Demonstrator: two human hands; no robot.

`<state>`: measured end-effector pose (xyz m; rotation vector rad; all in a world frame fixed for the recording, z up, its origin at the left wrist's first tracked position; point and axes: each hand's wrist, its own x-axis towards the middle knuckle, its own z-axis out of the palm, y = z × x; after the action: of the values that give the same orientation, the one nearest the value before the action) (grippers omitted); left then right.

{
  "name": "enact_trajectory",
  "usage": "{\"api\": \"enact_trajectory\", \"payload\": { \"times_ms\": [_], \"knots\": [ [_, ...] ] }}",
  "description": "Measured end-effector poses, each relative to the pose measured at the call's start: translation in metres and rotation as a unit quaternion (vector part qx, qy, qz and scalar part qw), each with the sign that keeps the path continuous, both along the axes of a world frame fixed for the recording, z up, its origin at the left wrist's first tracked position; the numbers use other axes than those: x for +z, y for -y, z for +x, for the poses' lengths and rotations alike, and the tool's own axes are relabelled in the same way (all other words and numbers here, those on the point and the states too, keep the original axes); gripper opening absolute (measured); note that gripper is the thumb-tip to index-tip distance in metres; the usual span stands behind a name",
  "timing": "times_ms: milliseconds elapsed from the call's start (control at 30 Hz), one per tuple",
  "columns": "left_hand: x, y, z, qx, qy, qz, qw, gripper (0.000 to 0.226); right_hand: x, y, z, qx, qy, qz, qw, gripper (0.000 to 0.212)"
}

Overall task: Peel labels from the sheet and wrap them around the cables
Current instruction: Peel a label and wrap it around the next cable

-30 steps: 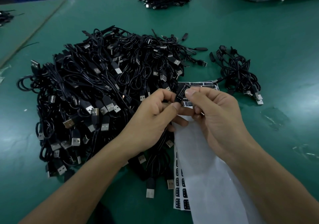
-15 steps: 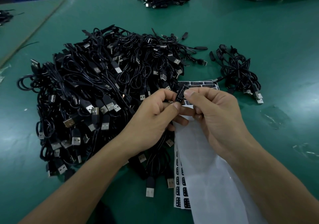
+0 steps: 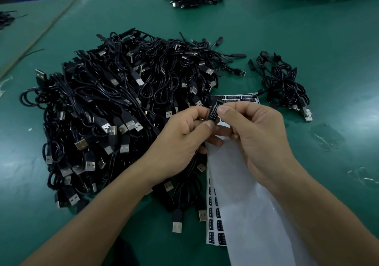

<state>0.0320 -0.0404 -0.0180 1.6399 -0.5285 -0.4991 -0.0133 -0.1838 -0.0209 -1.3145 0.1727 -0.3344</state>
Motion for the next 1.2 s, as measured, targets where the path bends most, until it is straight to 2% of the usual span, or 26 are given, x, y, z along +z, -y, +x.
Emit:
{"api": "enact_trajectory", "payload": {
  "times_ms": [233, 600, 767, 933, 1200],
  "knots": [
    [0.0033, -0.0006, -0.0018, 0.0, 0.015, 0.012, 1.0, 0.023, -0.0004, -0.0006, -0.0002, -0.02, -0.006, -0.034, 0.999, 0.014],
    [0.0029, 0.0004, -0.0014, 0.004, -0.012, 0.001, 1.0, 0.018, -0.0039, 0.0007, 0.0026, -0.032, -0.014, -0.077, 0.996, 0.018],
    [0.004, 0.0006, -0.0028, 0.003, -0.011, 0.0, 1.0, 0.025, -0.0021, -0.0014, 0.0004, -0.005, -0.013, -0.048, 0.999, 0.016],
    [0.0043, 0.0008, -0.0026, 0.005, -0.011, 0.007, 1.0, 0.021, -0.0006, -0.0021, 0.0003, -0.005, -0.011, -0.033, 0.999, 0.014],
    [0.0041, 0.0006, -0.0028, 0.007, -0.015, 0.007, 1.0, 0.019, -0.0021, -0.0015, 0.0005, -0.009, -0.008, -0.064, 0.998, 0.016]
  ]
}}
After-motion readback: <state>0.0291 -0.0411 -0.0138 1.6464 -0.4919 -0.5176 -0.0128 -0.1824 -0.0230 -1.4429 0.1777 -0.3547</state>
